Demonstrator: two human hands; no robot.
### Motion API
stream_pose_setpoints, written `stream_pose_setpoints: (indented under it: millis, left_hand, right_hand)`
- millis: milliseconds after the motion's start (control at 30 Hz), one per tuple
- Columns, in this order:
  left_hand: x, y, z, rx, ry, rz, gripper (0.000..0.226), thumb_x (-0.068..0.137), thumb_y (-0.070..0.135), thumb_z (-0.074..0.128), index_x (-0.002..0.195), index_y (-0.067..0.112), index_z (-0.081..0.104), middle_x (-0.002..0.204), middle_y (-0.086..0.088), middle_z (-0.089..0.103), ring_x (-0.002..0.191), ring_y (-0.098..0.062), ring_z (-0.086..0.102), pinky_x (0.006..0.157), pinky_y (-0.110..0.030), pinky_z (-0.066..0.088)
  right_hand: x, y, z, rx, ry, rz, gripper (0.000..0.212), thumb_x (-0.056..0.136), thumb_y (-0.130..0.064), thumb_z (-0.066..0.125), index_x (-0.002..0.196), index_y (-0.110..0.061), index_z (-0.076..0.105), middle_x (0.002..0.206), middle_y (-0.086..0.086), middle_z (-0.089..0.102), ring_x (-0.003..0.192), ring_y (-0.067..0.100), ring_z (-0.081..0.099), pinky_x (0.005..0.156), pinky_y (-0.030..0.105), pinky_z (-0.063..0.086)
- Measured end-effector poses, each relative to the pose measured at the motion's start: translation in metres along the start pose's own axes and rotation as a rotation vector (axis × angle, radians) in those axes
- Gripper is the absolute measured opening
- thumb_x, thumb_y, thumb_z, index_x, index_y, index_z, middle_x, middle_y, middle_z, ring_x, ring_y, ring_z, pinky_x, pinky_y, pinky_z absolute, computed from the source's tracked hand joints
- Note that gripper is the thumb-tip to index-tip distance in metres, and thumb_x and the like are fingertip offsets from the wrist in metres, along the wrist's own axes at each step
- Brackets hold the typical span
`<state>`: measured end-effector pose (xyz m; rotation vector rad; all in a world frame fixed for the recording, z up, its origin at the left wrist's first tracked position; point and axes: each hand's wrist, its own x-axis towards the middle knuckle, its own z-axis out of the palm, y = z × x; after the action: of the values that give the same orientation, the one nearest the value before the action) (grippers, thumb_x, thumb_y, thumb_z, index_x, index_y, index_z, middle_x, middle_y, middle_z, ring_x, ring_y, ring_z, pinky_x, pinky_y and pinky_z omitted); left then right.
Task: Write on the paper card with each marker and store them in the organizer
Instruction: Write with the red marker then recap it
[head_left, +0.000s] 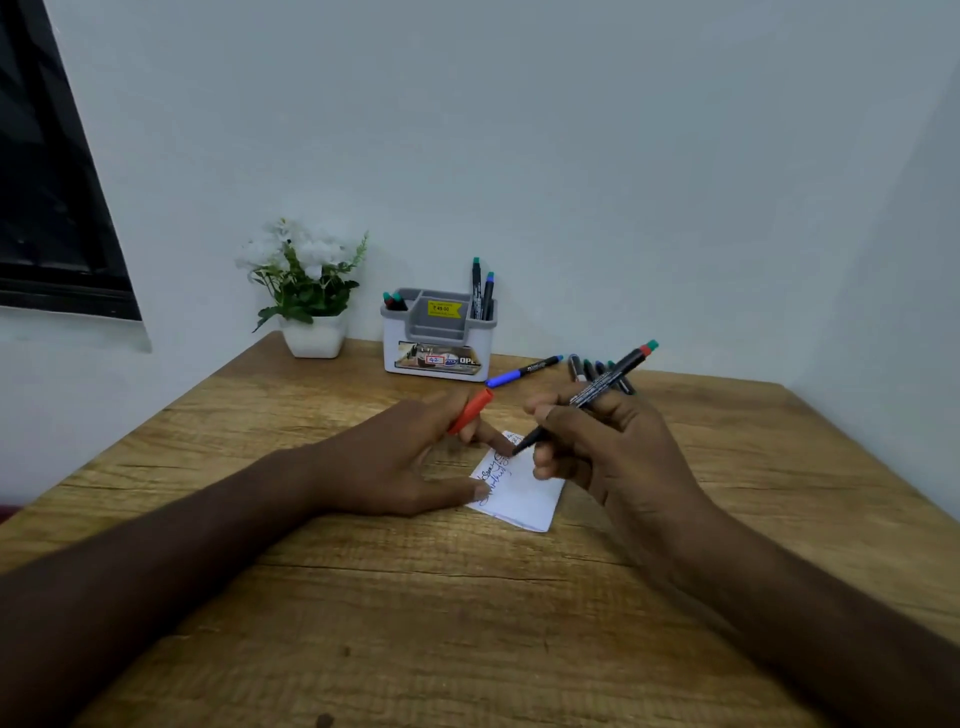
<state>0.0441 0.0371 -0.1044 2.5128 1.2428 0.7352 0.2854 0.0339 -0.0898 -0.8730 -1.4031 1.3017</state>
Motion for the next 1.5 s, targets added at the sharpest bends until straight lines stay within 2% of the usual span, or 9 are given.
stream_pose_setpoints:
  millis: [233, 333, 433, 667, 833, 1000, 1267, 1367, 1500]
  left_hand:
    - [0.0, -0.006, 0.0, -0.037, -0.037, -0.014, 0.03, 0.1, 0.032, 0.073, 0.116, 0.016, 0.052, 0.138, 0.024, 0.064, 0.124, 0.007, 0.059, 0.095, -0.016, 0.047]
    - [0.001, -0.006, 0.0, -0.032, -0.041, 0.008, 0.038, 0.1, 0.033, 0.073, 0.121, 0.01, 0.052, 0.143, 0.021, 0.062, 0.13, 0.002, 0.058, 0.102, -0.026, 0.049]
    - [0.002, -0.005, -0.001, -0.025, -0.059, -0.008, 0.043, 0.1, 0.038, 0.072, 0.128, 0.014, 0.05, 0.147, 0.021, 0.058, 0.133, -0.001, 0.056, 0.106, -0.034, 0.05]
    - [0.0, 0.0, -0.001, -0.032, -0.077, -0.019, 0.029, 0.102, 0.03, 0.07, 0.112, 0.013, 0.049, 0.121, 0.052, 0.051, 0.116, 0.017, 0.053, 0.087, -0.003, 0.039]
    - [0.001, 0.0, -0.001, -0.046, -0.089, -0.028, 0.025, 0.102, 0.03, 0.07, 0.112, 0.026, 0.047, 0.125, 0.049, 0.052, 0.118, 0.016, 0.053, 0.088, -0.002, 0.038]
    - [0.001, -0.002, 0.0, -0.042, -0.101, -0.035, 0.026, 0.102, 0.033, 0.069, 0.109, 0.026, 0.045, 0.146, 0.022, 0.057, 0.124, 0.012, 0.052, 0.092, -0.004, 0.039]
    - [-0.001, 0.004, -0.001, -0.052, -0.117, -0.055, 0.033, 0.102, 0.031, 0.07, 0.119, 0.04, 0.043, 0.129, 0.045, 0.052, 0.121, 0.015, 0.053, 0.09, -0.001, 0.038]
    - [0.0, 0.003, -0.002, -0.049, -0.116, -0.056, 0.031, 0.102, 0.029, 0.069, 0.124, 0.022, 0.049, 0.119, 0.057, 0.047, 0.116, 0.021, 0.051, 0.088, 0.0, 0.037]
    - [0.0, 0.002, -0.001, -0.055, -0.111, -0.032, 0.033, 0.102, 0.031, 0.07, 0.126, 0.032, 0.047, 0.122, 0.052, 0.049, 0.119, 0.017, 0.052, 0.089, 0.0, 0.037]
  right_hand:
    - [0.007, 0.009, -0.004, -0.071, -0.245, 0.16, 0.01, 0.089, 0.005, 0.07, 0.084, -0.002, 0.074, 0.078, 0.015, 0.075, 0.072, 0.022, 0.07, 0.071, 0.03, 0.063]
    - [0.008, 0.006, -0.01, -0.389, -0.279, 0.046, 0.007, 0.073, -0.009, 0.079, 0.078, -0.012, 0.077, 0.081, 0.006, 0.079, 0.083, 0.02, 0.074, 0.089, 0.038, 0.059]
    - [0.005, 0.004, -0.008, -0.61, -0.24, -0.07, 0.014, 0.083, -0.006, 0.076, 0.081, -0.019, 0.08, 0.079, -0.001, 0.08, 0.077, 0.014, 0.076, 0.082, 0.032, 0.063]
    - [0.001, 0.008, -0.006, -0.643, -0.212, -0.092, 0.009, 0.087, -0.014, 0.075, 0.081, -0.02, 0.081, 0.079, -0.001, 0.081, 0.068, 0.006, 0.073, 0.073, 0.025, 0.06]
    - [0.0, 0.008, -0.006, -0.635, -0.199, -0.106, 0.007, 0.084, -0.022, 0.074, 0.081, -0.023, 0.08, 0.081, -0.002, 0.081, 0.073, 0.007, 0.074, 0.074, 0.032, 0.062]
    - [-0.001, 0.011, -0.006, -0.673, -0.223, -0.106, 0.007, 0.084, -0.024, 0.077, 0.08, -0.029, 0.081, 0.083, -0.008, 0.081, 0.08, 0.007, 0.076, 0.078, 0.033, 0.063]
    - [0.003, 0.012, -0.008, -0.643, -0.216, -0.109, 0.005, 0.084, -0.022, 0.076, 0.083, -0.024, 0.08, 0.082, -0.003, 0.081, 0.074, 0.007, 0.074, 0.076, 0.032, 0.062]
    - [0.002, 0.011, -0.009, -0.657, -0.221, -0.102, 0.006, 0.083, -0.026, 0.076, 0.08, -0.025, 0.08, 0.083, -0.004, 0.081, 0.081, 0.007, 0.075, 0.081, 0.037, 0.062]
    - [0.002, 0.011, -0.008, -0.684, -0.232, -0.123, 0.01, 0.086, -0.022, 0.077, 0.079, -0.027, 0.081, 0.082, -0.004, 0.081, 0.083, 0.011, 0.075, 0.084, 0.043, 0.064]
